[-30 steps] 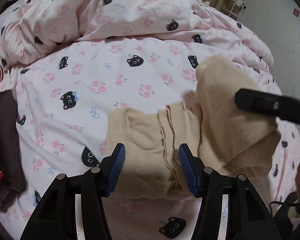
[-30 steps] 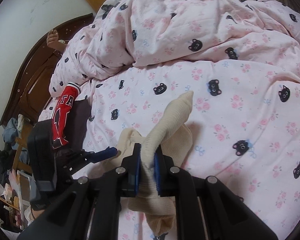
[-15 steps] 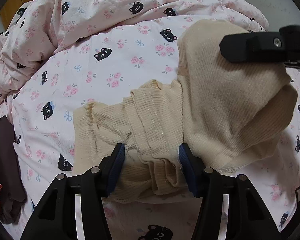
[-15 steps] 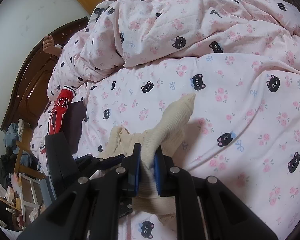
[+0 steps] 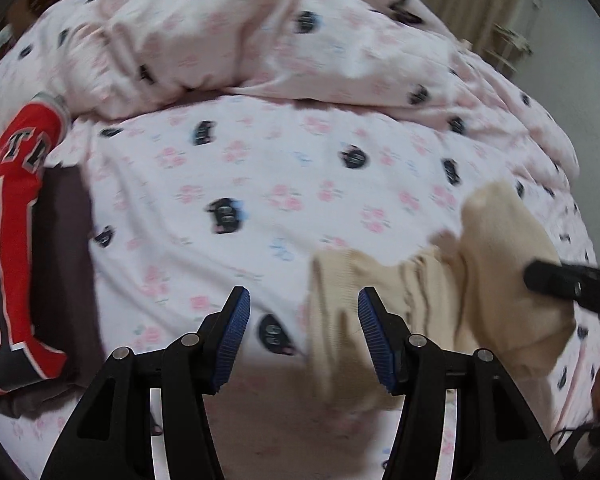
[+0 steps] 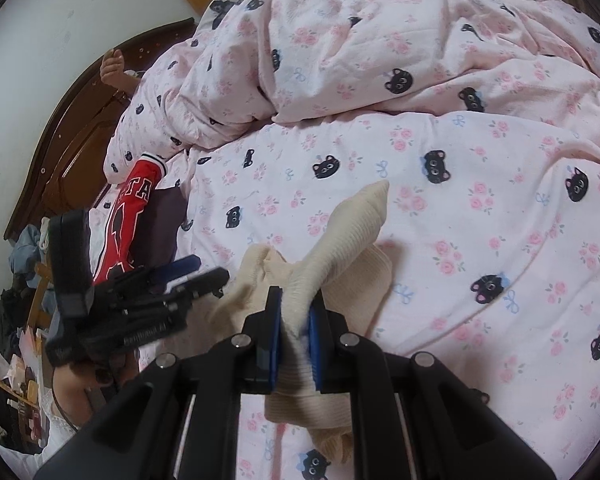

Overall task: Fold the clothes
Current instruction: 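Fold the held sweater end over the body with the right gripper, then open the right gripper and press the folded beige sweater flat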

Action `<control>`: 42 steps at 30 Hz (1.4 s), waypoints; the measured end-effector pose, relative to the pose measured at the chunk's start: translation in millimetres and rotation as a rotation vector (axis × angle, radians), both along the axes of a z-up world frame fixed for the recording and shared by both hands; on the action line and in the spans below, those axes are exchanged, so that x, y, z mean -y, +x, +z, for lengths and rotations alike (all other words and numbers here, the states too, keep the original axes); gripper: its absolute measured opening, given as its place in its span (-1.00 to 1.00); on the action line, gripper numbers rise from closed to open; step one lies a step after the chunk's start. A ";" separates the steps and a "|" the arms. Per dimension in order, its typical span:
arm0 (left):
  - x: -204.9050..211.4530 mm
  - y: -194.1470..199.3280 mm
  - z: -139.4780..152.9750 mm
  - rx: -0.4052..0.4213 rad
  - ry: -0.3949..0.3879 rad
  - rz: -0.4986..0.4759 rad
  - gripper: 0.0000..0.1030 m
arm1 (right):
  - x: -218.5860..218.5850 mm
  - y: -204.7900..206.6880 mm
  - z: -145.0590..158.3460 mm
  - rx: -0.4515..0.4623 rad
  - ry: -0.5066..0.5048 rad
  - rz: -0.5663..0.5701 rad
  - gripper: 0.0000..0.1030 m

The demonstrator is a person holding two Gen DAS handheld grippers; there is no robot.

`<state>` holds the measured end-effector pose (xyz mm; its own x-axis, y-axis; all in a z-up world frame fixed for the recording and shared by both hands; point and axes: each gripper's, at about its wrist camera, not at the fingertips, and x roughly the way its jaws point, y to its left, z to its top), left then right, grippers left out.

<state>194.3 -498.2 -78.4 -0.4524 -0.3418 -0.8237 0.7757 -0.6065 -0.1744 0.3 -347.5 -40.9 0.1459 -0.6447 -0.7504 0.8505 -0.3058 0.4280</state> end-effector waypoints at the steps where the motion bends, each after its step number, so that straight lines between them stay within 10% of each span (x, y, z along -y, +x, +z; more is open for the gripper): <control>1: 3.6 5.8 -0.2 -0.006 0.006 0.023 -0.01 | 3.2 2.7 -0.3 -0.003 0.003 0.006 -0.75; 28: 22.4 21.9 -10.4 0.043 0.033 0.128 -0.01 | 75.7 71.8 -61.3 -0.012 0.149 0.123 -0.65; 36: 24.9 24.7 -10.5 0.047 0.029 0.146 -0.01 | 68.0 80.5 -39.5 -0.041 0.062 0.173 0.08; 42: 22.6 21.3 -10.8 0.046 0.027 0.133 -0.01 | 47.7 73.0 -19.3 -0.040 -0.009 0.184 0.08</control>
<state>215.5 -520.7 -89.1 -0.3666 -0.3734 -0.8521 0.8563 -0.4936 -0.1520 73.3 -395.2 -60.2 0.2323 -0.6164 -0.7524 0.9081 -0.1398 0.3948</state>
